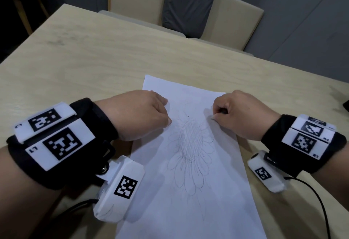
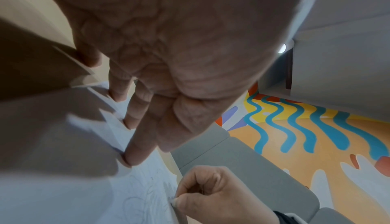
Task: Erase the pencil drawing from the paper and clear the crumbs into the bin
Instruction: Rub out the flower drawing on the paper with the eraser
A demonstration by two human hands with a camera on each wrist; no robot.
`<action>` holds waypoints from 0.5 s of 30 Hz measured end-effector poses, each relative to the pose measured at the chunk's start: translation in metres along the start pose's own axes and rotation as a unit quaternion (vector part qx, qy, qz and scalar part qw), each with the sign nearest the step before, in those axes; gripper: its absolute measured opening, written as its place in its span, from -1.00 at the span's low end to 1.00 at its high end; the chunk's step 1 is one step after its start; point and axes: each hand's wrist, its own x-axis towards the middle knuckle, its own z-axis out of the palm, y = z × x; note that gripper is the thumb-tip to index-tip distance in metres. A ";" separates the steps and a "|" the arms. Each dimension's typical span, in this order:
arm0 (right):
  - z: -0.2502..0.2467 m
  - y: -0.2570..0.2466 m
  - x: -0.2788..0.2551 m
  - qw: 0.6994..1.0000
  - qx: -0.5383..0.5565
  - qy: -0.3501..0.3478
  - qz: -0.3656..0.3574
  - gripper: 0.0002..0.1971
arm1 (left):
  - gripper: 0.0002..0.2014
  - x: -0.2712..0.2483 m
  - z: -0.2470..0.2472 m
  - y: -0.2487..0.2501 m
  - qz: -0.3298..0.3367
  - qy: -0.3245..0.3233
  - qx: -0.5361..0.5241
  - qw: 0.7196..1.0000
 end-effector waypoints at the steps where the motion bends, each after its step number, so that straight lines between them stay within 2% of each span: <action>1: 0.000 0.002 0.001 1.000 -0.001 0.006 0.006 -0.82 | -0.44 -0.001 0.000 0.001 0.000 -0.004 0.001 1.000; 3: 0.000 0.001 -0.003 1.000 0.003 -0.002 -0.003 -0.81 | -0.41 -0.001 -0.001 0.001 -0.001 -0.004 0.004 1.000; 6: 0.001 -0.007 -0.010 0.999 0.000 -0.036 -0.035 -0.79 | -0.50 -0.001 -0.001 -0.001 -0.004 -0.004 0.009 1.000; 9: -0.001 -0.002 -0.005 1.000 -0.008 -0.016 -0.026 -0.80 | -0.38 -0.002 -0.001 0.002 -0.008 -0.007 0.003 1.000; 12: -0.001 -0.003 -0.006 0.999 -0.017 -0.012 -0.029 -0.81 | -0.38 -0.004 -0.002 0.002 -0.006 -0.006 0.001 1.000; 15: 0.002 -0.013 -0.013 0.997 -0.014 -0.033 -0.071 -0.81 | -0.43 -0.004 -0.003 0.003 -0.002 -0.004 0.001 1.000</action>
